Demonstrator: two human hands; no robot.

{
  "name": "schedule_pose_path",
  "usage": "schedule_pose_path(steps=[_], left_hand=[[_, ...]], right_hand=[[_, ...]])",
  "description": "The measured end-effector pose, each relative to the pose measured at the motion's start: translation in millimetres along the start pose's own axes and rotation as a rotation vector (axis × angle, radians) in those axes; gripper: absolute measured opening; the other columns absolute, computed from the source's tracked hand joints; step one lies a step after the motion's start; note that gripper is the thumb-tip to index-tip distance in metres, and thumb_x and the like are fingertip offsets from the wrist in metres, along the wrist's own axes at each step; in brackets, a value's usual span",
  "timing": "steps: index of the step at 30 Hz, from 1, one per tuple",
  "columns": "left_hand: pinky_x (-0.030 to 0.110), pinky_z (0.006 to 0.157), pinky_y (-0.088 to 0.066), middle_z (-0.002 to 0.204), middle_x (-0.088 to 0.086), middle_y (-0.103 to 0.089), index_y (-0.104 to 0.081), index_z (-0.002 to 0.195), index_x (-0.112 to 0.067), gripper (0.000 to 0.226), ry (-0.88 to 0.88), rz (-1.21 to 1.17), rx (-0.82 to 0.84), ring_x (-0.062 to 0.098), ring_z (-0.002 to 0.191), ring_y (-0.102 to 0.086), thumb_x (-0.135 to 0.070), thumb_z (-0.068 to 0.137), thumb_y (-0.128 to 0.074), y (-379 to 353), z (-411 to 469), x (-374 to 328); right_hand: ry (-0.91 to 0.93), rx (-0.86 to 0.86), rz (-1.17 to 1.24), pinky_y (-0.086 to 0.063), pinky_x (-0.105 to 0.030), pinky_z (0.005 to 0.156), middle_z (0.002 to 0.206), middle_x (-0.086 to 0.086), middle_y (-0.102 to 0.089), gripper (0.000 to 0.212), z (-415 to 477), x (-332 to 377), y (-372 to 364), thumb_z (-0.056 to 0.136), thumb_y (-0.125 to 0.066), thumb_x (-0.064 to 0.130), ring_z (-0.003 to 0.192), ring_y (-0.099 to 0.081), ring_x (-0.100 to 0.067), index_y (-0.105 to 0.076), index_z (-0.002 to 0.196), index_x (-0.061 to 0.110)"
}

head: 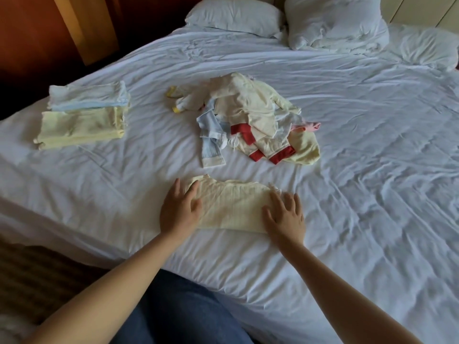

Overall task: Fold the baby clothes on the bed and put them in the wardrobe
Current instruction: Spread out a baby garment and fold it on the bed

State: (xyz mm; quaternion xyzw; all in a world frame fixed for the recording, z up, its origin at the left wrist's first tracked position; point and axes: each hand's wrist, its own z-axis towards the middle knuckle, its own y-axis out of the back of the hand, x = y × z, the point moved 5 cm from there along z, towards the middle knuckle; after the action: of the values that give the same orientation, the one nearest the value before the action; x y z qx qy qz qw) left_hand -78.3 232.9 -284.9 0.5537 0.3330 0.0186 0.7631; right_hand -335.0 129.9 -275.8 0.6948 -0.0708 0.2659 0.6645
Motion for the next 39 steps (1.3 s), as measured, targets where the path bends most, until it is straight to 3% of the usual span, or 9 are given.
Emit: schedule_pose_path(steps=[4,7,10,14,21,27,30,34,39], left_hand=[[0.041,0.094,-0.042,0.129,0.01,-0.058,-0.056,0.136,-0.031,0.042,0.037,0.086,0.002,0.035,0.114,-0.052,-0.03,0.094,-0.054,11,-2,-4],[0.038,0.094,-0.048,0.125,0.006,-0.062,-0.061,0.129,-0.039,0.037,0.157,0.019,0.1,0.033,0.112,-0.056,-0.032,0.093,-0.055,12,9,-1],[0.032,0.092,-0.051,0.125,-0.001,-0.066,-0.066,0.123,-0.035,0.033,0.211,-0.18,0.199,0.023,0.111,-0.063,-0.029,0.091,-0.058,9,19,0],[0.022,0.085,-0.046,0.123,0.0,-0.066,-0.07,0.113,-0.023,0.03,0.237,-0.434,0.178,0.018,0.107,-0.064,-0.01,0.09,-0.056,14,22,-3],[0.02,0.079,-0.042,0.118,0.0,-0.067,-0.07,0.112,-0.014,0.038,0.177,-0.619,-0.028,0.013,0.099,-0.061,0.004,0.086,-0.05,66,23,8],[0.023,0.075,-0.04,0.116,0.007,-0.065,-0.07,0.115,-0.015,0.039,0.155,-0.547,-0.219,0.026,0.1,-0.063,0.001,0.086,-0.049,147,51,65],[0.026,0.08,-0.043,0.12,0.007,-0.063,-0.069,0.116,-0.018,0.04,0.166,-0.488,-0.289,0.025,0.106,-0.061,-0.008,0.085,-0.047,184,68,107],[0.028,0.095,-0.045,0.127,0.003,-0.062,-0.068,0.118,-0.016,0.041,0.181,-0.458,-0.366,0.019,0.119,-0.056,0.001,0.087,-0.047,231,97,161],[0.021,0.09,-0.039,0.126,0.003,-0.062,-0.067,0.12,-0.014,0.039,0.174,-0.4,-0.45,0.018,0.12,-0.054,0.0,0.088,-0.049,281,149,225]], right_hand=[[-0.001,0.012,-0.031,-0.033,-0.039,0.103,0.128,-0.001,-0.052,0.047,6,15,10,0.09,-0.045,0.037,0.124,-0.038,-0.024,-0.045,0.137,0.033],[-0.03,0.148,0.02,-0.043,-0.036,0.084,0.118,-0.006,-0.06,0.045,19,27,16,0.088,-0.046,0.027,0.112,-0.05,-0.026,-0.052,0.132,0.028],[-0.098,0.231,0.115,-0.041,-0.028,0.076,0.119,-0.005,-0.064,0.045,28,32,22,0.086,-0.048,0.018,0.107,-0.058,-0.024,-0.059,0.129,0.024],[-0.149,0.254,0.282,-0.044,-0.028,0.084,0.118,-0.001,-0.06,0.044,29,42,34,0.084,-0.05,0.005,0.106,-0.056,-0.02,-0.061,0.125,0.015],[-0.046,0.21,0.441,-0.051,-0.03,0.074,0.1,0.002,-0.057,0.04,34,96,54,0.081,-0.055,-0.004,0.084,-0.057,-0.015,-0.064,0.115,0.015],[0.088,0.206,0.588,-0.045,-0.021,0.058,0.097,0.005,-0.054,0.039,54,192,41,0.083,-0.055,-0.005,0.079,-0.054,-0.009,-0.065,0.113,0.018],[0.136,0.222,0.634,-0.045,-0.02,0.058,0.101,0.001,-0.057,0.039,69,247,21,0.082,-0.056,-0.003,0.082,-0.056,-0.013,-0.065,0.108,0.025],[0.174,0.263,0.728,-0.045,-0.017,0.054,0.1,-0.005,-0.059,0.041,89,318,-12,0.081,-0.057,-0.006,0.076,-0.056,-0.014,-0.065,0.107,0.024],[0.236,0.295,0.804,-0.043,-0.01,0.048,0.09,0.0,-0.056,0.042,124,410,-48,0.081,-0.054,-0.011,0.069,-0.052,-0.01,-0.065,0.108,0.018]])
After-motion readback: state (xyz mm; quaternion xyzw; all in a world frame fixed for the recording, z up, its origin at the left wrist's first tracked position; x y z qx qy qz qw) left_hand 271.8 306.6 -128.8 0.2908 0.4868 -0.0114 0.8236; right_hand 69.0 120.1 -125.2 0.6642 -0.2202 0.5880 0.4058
